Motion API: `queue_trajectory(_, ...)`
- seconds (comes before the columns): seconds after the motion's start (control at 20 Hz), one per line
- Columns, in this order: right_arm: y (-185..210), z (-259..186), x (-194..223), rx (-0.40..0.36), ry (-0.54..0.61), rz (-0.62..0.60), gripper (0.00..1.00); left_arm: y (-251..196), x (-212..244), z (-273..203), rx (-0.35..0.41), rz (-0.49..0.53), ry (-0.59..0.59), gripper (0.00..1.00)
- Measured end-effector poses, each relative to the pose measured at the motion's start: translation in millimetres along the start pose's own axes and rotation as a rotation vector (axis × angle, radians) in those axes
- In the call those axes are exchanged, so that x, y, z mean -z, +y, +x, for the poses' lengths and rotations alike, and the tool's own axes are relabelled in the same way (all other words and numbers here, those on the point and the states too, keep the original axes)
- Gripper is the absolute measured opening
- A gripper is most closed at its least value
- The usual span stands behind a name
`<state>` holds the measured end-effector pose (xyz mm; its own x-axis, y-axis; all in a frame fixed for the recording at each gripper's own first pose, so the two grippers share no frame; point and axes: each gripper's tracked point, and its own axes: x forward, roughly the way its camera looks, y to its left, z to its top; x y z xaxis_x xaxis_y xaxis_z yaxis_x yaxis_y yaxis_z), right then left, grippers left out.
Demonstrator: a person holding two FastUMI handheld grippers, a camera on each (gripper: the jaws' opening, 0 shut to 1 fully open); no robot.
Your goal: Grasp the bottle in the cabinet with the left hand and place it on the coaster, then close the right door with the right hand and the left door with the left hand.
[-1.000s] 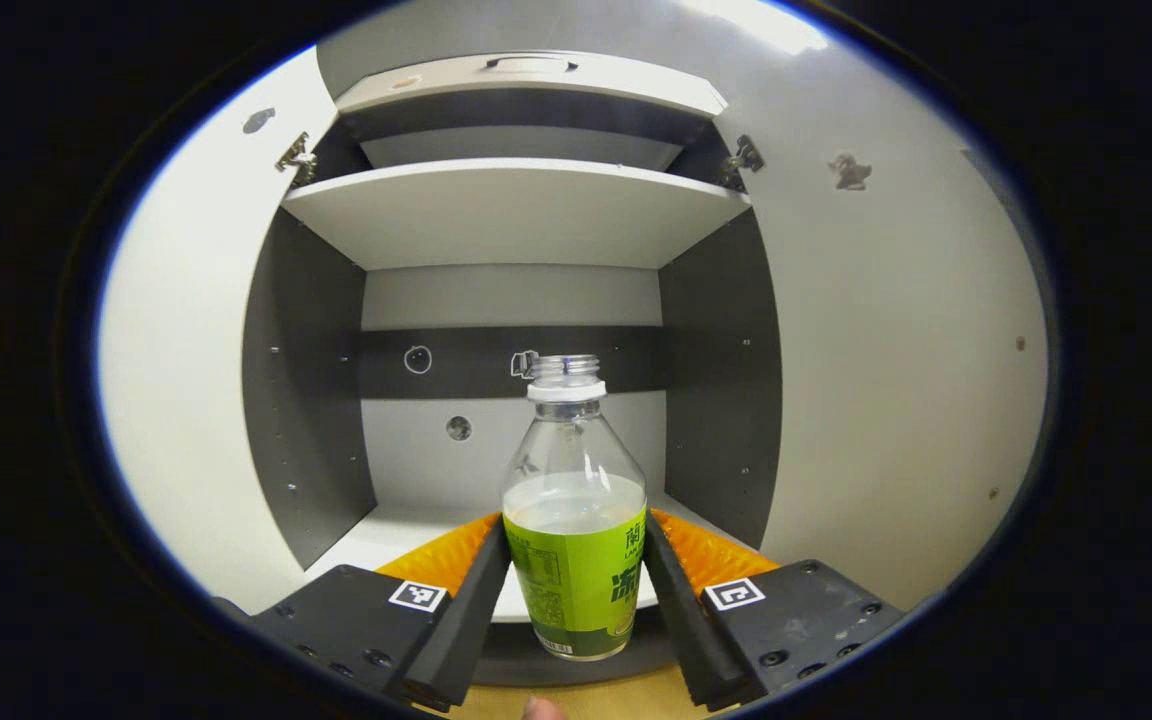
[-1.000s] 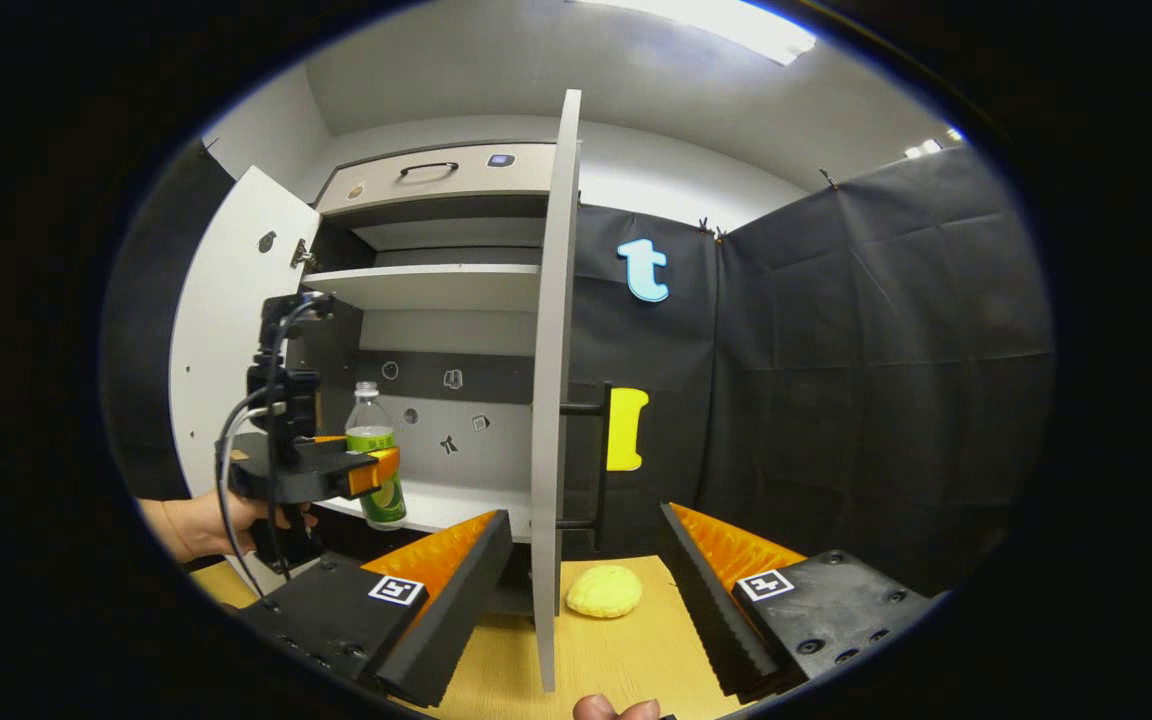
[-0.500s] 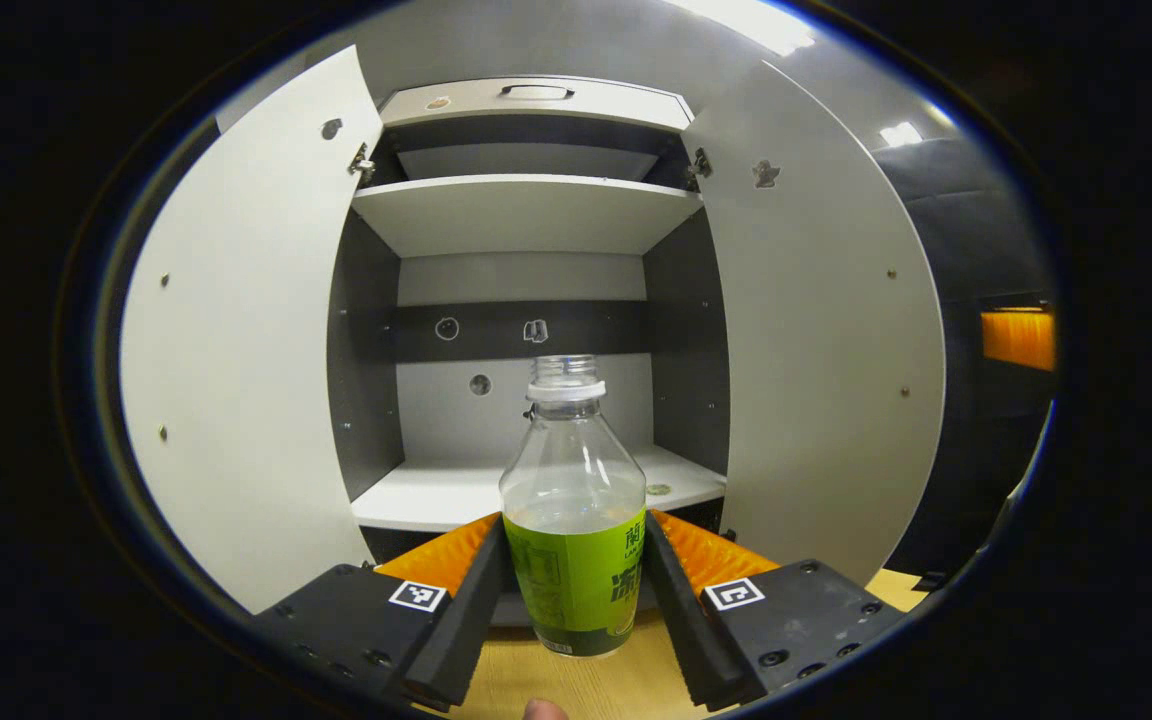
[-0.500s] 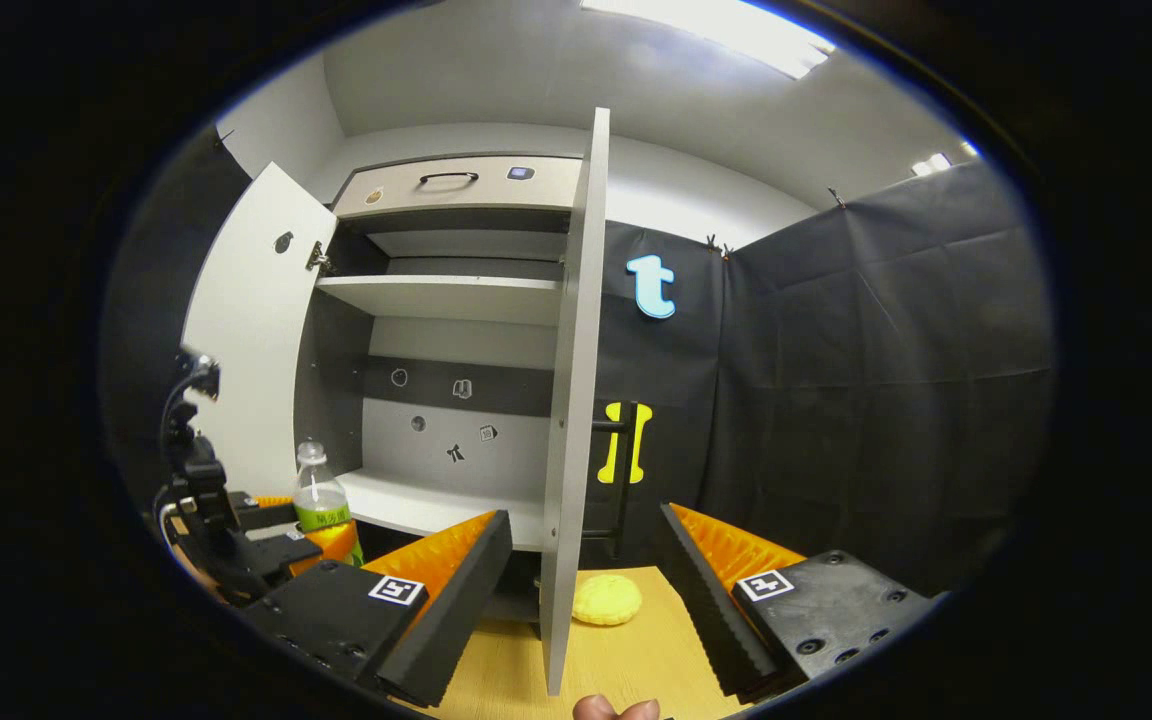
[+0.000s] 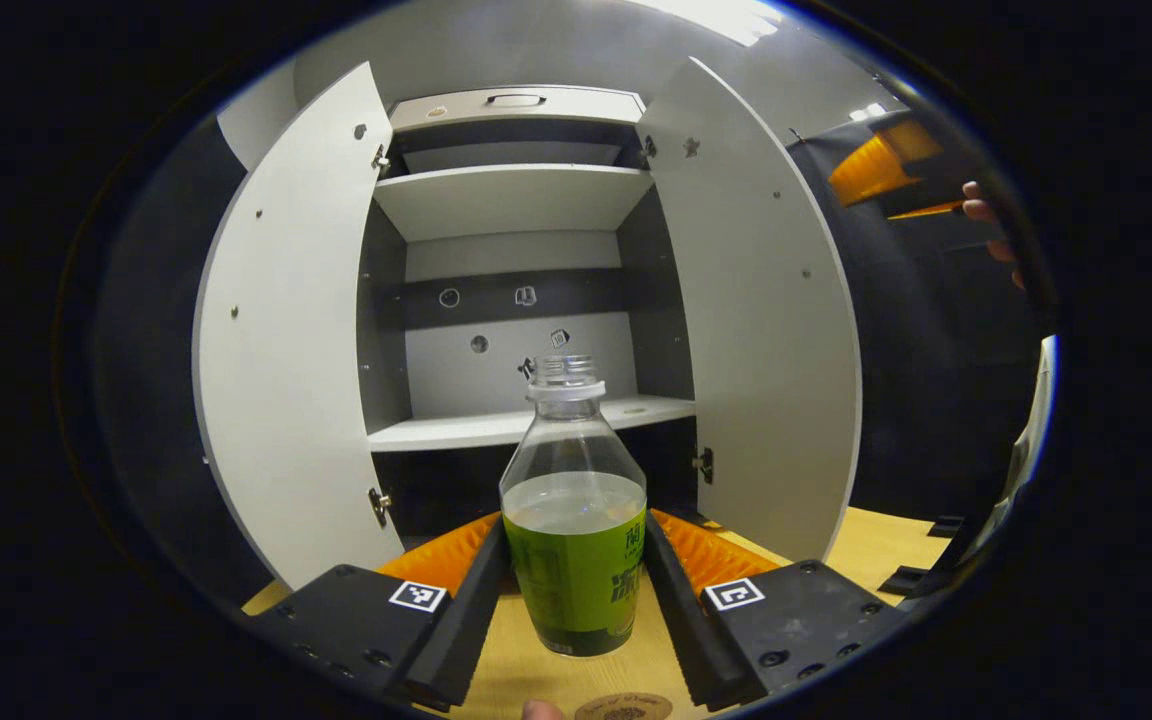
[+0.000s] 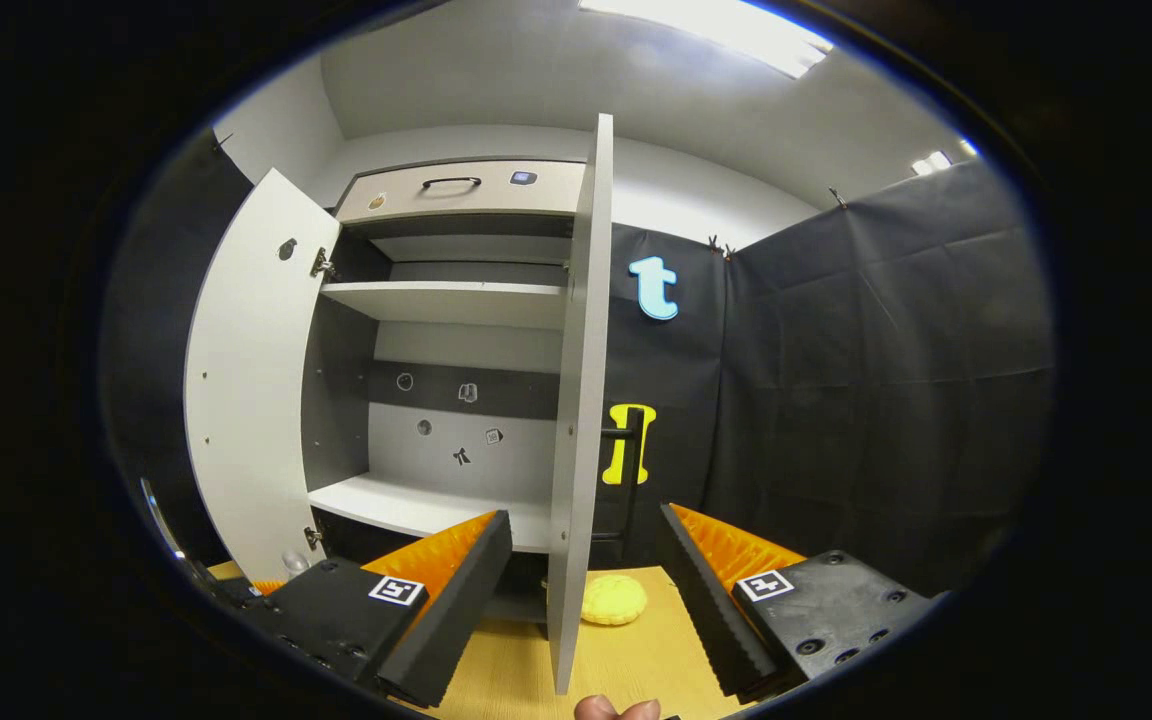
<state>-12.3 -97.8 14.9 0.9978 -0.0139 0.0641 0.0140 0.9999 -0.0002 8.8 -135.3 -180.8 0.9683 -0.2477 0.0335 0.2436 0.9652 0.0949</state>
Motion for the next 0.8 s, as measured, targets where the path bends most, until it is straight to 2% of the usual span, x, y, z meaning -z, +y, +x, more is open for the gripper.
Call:
queue_trajectory(0.55, 0, 4, -10, 0.01, -0.016, -0.04, 0.98, -20, 112, -28, 0.045, -0.048, 0.103, 0.79)
queue_trajectory(0.8, 5, 3, -6, 0.008, -0.006, -0.069, 0.98, -19, 137, -30, 0.05, -0.057, 0.107, 0.79)
